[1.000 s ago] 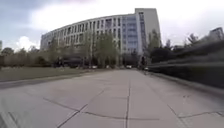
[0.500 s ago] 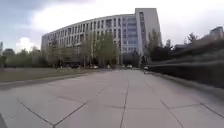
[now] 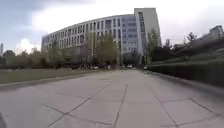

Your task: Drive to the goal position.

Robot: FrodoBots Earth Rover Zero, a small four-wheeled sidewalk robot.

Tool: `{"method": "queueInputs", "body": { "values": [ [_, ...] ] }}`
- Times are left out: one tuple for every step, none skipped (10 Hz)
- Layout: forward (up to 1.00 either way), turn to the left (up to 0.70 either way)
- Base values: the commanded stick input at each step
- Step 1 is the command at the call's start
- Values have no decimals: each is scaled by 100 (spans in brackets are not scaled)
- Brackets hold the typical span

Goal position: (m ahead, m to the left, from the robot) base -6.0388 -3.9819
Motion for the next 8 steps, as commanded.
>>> {"method": "queueInputs", "body": {
  "values": [
    [-70,0],
    [-70,0],
    [-70,0],
    [-70,0],
    [-70,0],
    [-70,0],
    [-70,0],
    [-70,0]
  ]
}}
